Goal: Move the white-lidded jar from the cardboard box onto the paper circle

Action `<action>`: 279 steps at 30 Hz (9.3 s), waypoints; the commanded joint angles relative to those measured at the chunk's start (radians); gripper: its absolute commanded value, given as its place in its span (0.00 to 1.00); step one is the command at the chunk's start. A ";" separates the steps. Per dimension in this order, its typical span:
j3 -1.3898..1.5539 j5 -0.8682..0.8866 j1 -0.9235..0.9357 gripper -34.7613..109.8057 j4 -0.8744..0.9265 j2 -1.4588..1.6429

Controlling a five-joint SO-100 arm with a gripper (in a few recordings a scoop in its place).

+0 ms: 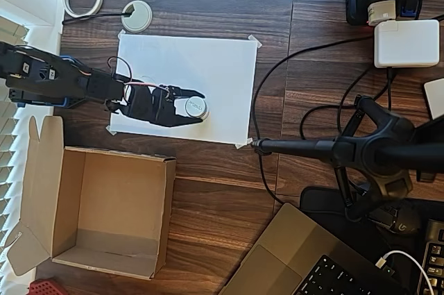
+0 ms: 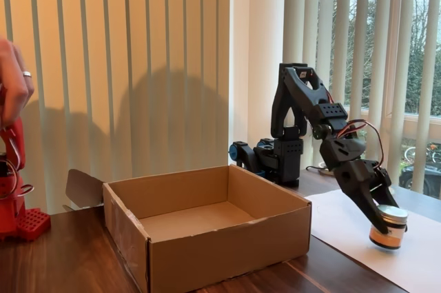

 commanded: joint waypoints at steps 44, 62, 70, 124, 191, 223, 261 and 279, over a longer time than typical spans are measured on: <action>-0.060 -0.002 0.008 0.28 -0.011 0.005; -0.060 -0.017 0.017 0.53 -0.011 0.006; -0.011 -0.015 0.026 0.57 -0.097 0.133; 0.802 1.744 -0.204 0.24 1.147 1.867; 0.795 1.746 -0.184 0.24 1.207 1.894; 0.795 1.746 -0.184 0.24 1.207 1.894; 0.795 1.746 -0.184 0.24 1.207 1.894; 0.795 1.746 -0.184 0.24 1.207 1.894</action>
